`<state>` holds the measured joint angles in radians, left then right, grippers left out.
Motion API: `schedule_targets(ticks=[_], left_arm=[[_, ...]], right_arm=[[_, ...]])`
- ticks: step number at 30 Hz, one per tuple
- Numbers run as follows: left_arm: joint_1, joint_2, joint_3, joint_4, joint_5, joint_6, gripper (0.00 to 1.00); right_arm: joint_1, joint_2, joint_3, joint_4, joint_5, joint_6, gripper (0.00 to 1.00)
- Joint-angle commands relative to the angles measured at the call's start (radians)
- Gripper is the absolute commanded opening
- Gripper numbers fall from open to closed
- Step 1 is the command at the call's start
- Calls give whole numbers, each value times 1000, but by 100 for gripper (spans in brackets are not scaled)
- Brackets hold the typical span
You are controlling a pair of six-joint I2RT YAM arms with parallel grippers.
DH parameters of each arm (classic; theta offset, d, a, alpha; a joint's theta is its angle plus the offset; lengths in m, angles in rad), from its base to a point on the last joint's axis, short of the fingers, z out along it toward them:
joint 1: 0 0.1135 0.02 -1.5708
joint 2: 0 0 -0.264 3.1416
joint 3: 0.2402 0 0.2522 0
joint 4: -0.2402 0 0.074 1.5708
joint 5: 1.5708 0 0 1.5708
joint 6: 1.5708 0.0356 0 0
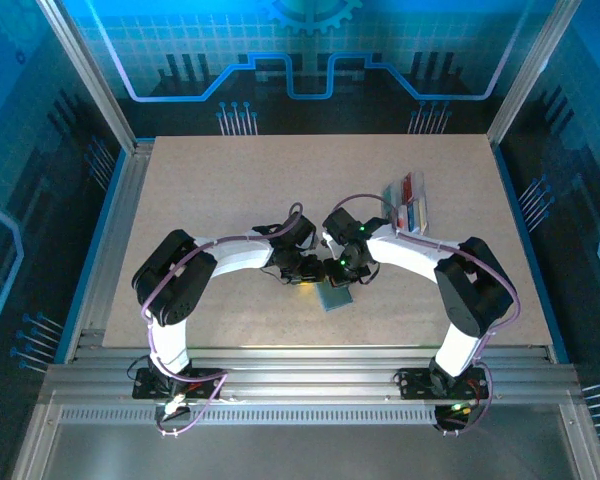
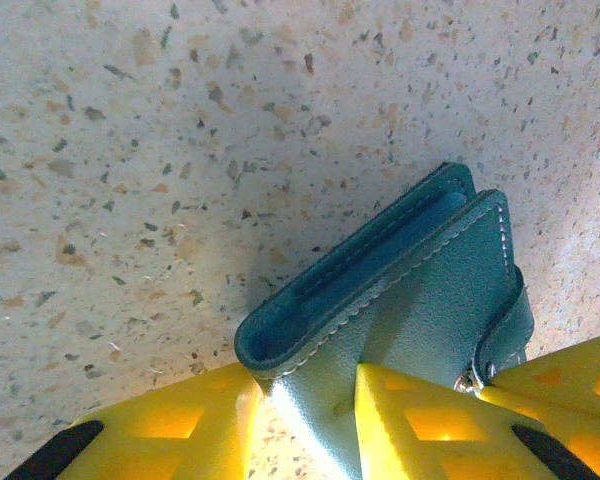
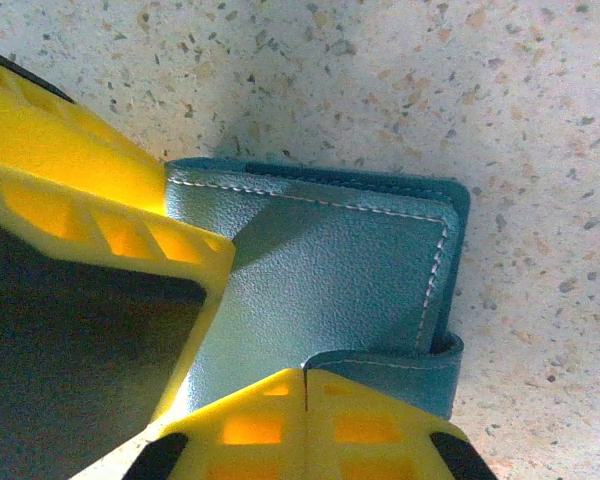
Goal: Put the credit cards into the card holder
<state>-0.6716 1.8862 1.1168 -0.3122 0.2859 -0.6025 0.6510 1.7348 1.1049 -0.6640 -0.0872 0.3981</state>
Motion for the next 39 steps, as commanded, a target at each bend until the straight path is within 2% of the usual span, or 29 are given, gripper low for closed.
schedule_targets(ticks=[1,17,28,31,32,36,39], left_arm=[[-12,36,-25,-1,4,-8,32],[-13,33,-35,10,6,-13,32],[-12,30,-43,19,10,-15,32],[-4,22,-37,25,43,-22,32],[2,13,-37,29,56,-25,32],[60,-72,-40,38,98,-35,34],[127,-180,-54,22,94,-35,45]], right_arm=[[-8,36,-17,-15,-16,-12,0],[-7,83,-39,38,-83,16,0],[-9,90,-74,47,-52,30,0],[-8,71,-76,68,-51,36,0],[-9,57,-74,74,-51,36,5],[-8,-26,-39,85,-31,39,40],[-13,-79,8,99,-37,39,55]])
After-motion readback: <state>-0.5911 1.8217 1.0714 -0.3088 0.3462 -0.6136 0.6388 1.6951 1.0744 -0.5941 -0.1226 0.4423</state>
